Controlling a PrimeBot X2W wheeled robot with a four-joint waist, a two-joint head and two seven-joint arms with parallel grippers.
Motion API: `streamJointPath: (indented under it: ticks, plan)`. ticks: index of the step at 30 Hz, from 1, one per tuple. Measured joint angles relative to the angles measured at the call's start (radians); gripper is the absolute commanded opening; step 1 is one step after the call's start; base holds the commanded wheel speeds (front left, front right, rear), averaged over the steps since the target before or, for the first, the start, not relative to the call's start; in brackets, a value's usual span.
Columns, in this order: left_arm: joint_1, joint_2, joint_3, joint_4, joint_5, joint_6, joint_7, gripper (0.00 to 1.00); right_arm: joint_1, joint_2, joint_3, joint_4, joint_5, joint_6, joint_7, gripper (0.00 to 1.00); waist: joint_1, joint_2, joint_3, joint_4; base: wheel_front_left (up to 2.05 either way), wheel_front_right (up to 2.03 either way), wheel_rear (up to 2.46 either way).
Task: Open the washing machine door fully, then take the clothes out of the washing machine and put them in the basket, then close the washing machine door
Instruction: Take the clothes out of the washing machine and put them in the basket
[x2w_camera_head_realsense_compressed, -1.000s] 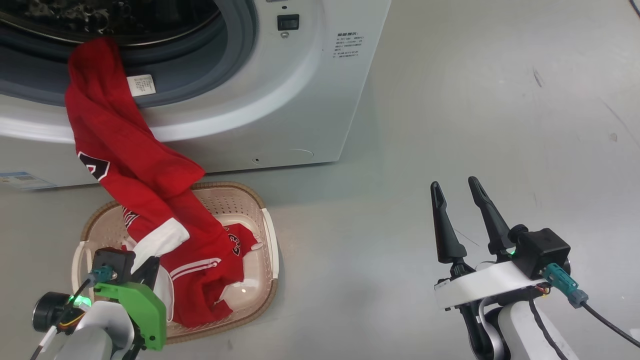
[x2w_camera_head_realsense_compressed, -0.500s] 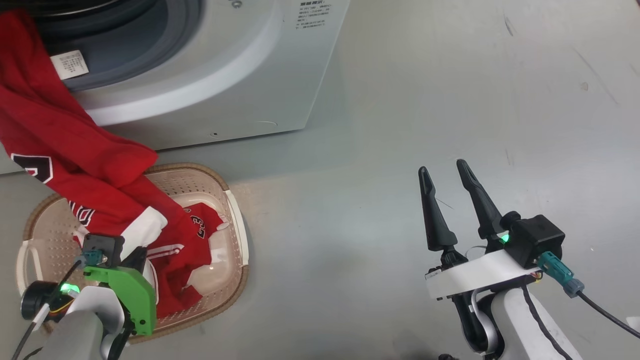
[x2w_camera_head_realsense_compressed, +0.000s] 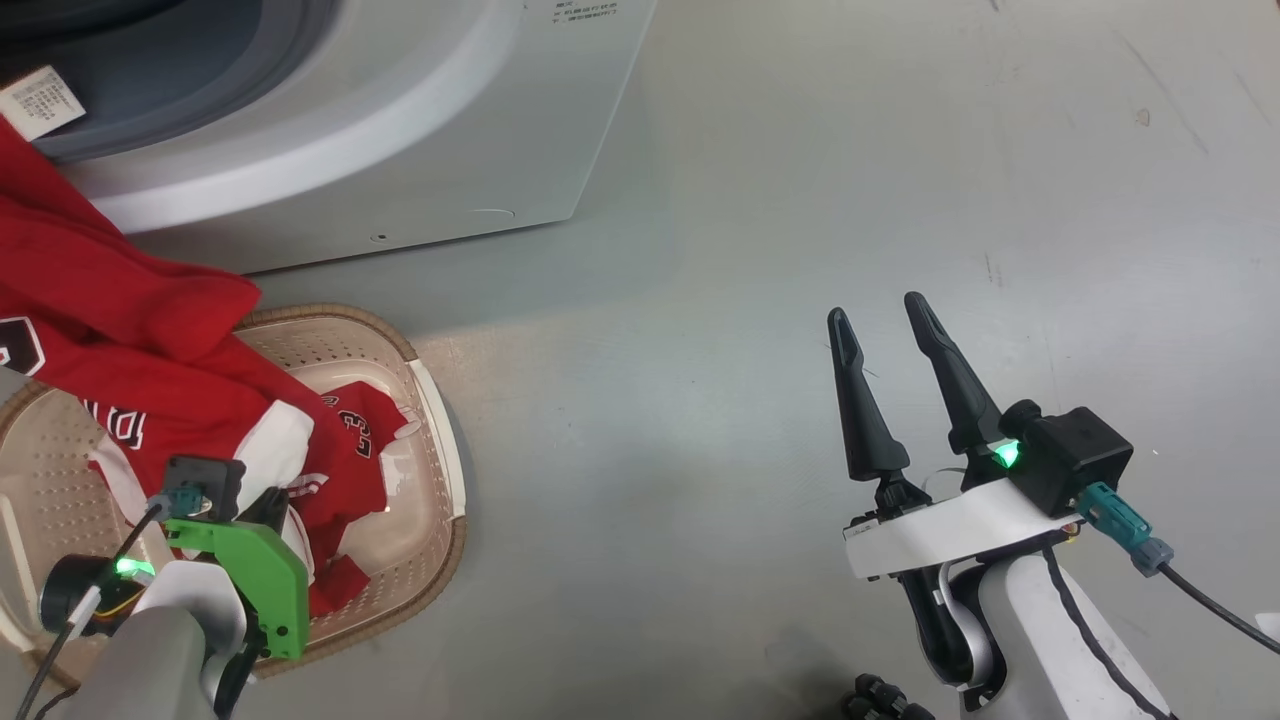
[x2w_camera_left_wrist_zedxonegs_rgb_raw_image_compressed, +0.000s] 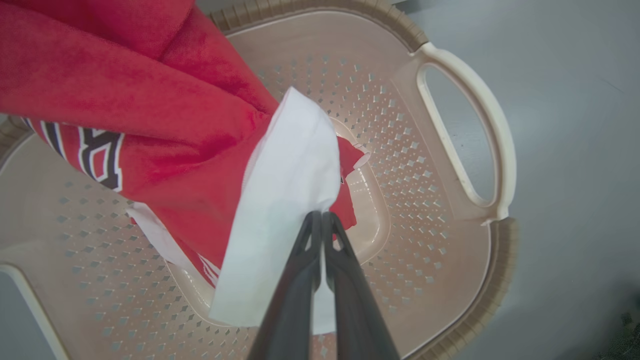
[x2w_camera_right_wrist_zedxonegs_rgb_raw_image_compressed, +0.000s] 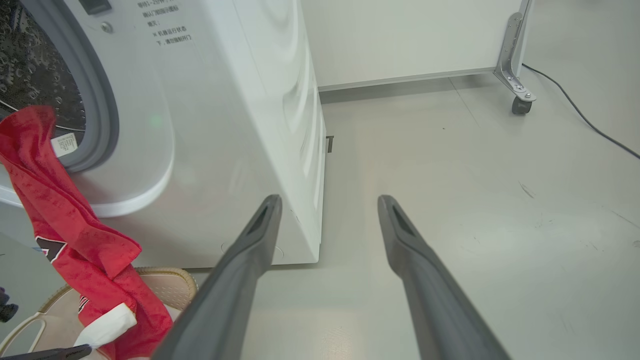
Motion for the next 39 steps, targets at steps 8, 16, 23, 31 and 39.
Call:
streamJointPath:
  ticks: [8, 16, 23, 31, 39]
  plan:
    - [-0.016, -0.019, 0.000, 0.058, -0.020, 0.000, -0.030, 1.00, -0.009, 0.000, -0.013, 0.008, 0.005, -0.008, 0.000, 1.00, 0.0000, 0.0000, -0.013, 0.009, 0.00, 0.00, 0.00]
    - [-0.026, -0.021, -0.002, 0.086, -0.037, 0.000, -0.090, 1.00, -0.019, 0.000, -0.024, 0.023, 0.005, -0.009, 0.000, 1.00, 0.0000, 0.0000, -0.059, 0.033, 0.00, 0.00, 0.00]
    - [-0.029, -0.026, 0.008, 0.096, -0.053, 0.000, -0.170, 1.00, -0.021, 0.000, -0.047, 0.042, 0.004, -0.008, 0.000, 1.00, 0.0000, 0.0000, -0.112, 0.066, 0.00, 0.00, 0.00]
    - [-0.032, -0.044, 0.016, 0.092, -0.054, 0.000, -0.247, 1.00, -0.011, -0.001, -0.079, 0.063, -0.002, -0.006, -0.001, 1.00, 0.0000, 0.0000, -0.180, 0.121, 0.00, 0.00, 0.00]
    - [-0.031, -0.059, 0.009, 0.066, -0.054, 0.000, -0.265, 1.00, 0.020, -0.001, -0.094, 0.078, -0.007, 0.002, -0.001, 1.00, 0.0000, 0.0000, -0.246, 0.172, 0.00, 0.00, 0.00]
